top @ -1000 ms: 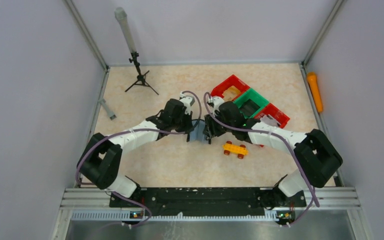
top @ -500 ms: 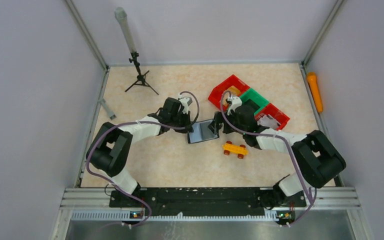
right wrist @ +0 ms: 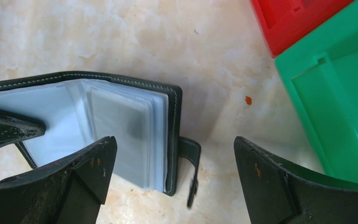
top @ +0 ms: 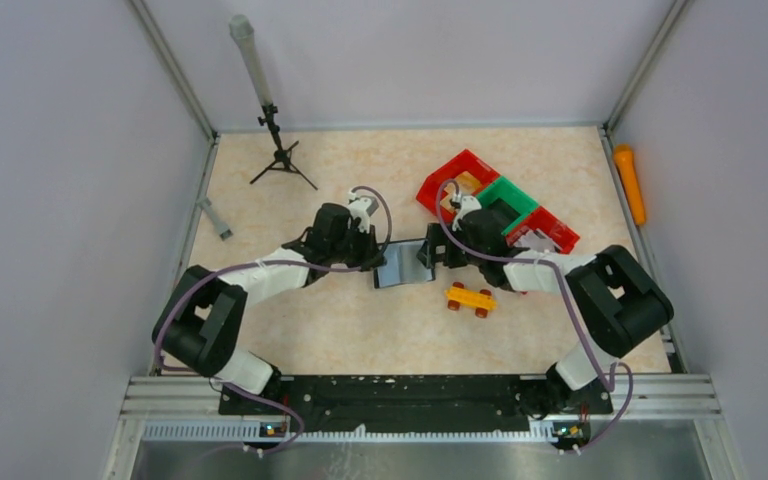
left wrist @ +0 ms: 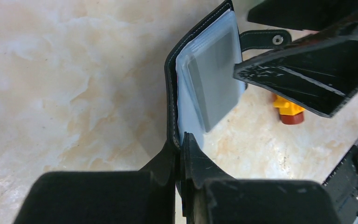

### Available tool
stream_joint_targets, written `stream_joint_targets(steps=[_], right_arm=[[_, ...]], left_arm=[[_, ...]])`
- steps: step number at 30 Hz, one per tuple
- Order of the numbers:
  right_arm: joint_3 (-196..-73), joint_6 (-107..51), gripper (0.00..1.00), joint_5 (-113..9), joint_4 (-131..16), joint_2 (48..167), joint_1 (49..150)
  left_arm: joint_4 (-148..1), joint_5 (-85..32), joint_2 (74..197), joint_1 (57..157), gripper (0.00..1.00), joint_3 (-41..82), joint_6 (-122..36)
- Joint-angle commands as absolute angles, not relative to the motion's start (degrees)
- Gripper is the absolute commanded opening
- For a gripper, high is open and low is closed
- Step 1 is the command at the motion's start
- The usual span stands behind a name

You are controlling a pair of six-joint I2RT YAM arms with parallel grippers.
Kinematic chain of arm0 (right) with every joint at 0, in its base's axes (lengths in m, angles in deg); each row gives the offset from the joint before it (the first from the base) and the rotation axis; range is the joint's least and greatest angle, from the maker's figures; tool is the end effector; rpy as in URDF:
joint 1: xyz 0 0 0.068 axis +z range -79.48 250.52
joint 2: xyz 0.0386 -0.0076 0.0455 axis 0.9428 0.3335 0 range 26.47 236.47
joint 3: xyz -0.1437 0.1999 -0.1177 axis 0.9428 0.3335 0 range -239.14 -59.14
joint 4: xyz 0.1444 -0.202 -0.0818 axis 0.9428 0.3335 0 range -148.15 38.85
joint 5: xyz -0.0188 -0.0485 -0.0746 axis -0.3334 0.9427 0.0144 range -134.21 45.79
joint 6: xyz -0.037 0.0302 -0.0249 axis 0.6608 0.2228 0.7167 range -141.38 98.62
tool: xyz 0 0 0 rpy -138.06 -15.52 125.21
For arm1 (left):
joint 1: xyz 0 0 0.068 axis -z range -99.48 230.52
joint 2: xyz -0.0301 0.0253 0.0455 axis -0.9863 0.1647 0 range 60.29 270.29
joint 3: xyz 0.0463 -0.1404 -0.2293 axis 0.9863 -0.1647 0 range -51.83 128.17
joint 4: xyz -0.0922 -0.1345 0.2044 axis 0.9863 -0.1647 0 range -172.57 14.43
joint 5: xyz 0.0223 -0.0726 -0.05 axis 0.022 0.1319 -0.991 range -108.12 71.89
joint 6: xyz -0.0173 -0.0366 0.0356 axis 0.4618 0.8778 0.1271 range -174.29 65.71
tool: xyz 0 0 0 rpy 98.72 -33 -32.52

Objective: Take the credit cards out of the card holder
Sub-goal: Remove the credit card from the card holder.

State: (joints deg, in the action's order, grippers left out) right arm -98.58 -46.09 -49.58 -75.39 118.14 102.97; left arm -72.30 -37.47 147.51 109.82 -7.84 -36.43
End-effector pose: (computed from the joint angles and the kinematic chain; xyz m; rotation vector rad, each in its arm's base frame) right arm 0.2640 0.1717 0.1578 -0.2072 2.2481 0.6552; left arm 0.2639 -0.1618 0.1840 0.4197 2.3163 -0.8049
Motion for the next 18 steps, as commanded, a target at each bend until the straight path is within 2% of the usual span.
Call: stream_joint_targets(steps=[1, 12, 18], right_arm=[[-97.5, -48.4, 0.98, -54.5, -83.6, 118.8, 101.6], [-85.8, -51.2, 0.98, -65.3, -106.0, 110.9, 99.4], [-82.3, -55.7, 0.98, -70.6, -117.2, 110.9, 97.7]], left_arm=[[-61.9, -43.7, 143.1, 109.9, 0.00, -10.2, -36.2], [-47.4, -54.0, 136.7, 107.6, 0.00, -16.9, -27.1], [-40.0, -56.6, 133.7, 104.2, 0.00, -20.8, -23.1]])
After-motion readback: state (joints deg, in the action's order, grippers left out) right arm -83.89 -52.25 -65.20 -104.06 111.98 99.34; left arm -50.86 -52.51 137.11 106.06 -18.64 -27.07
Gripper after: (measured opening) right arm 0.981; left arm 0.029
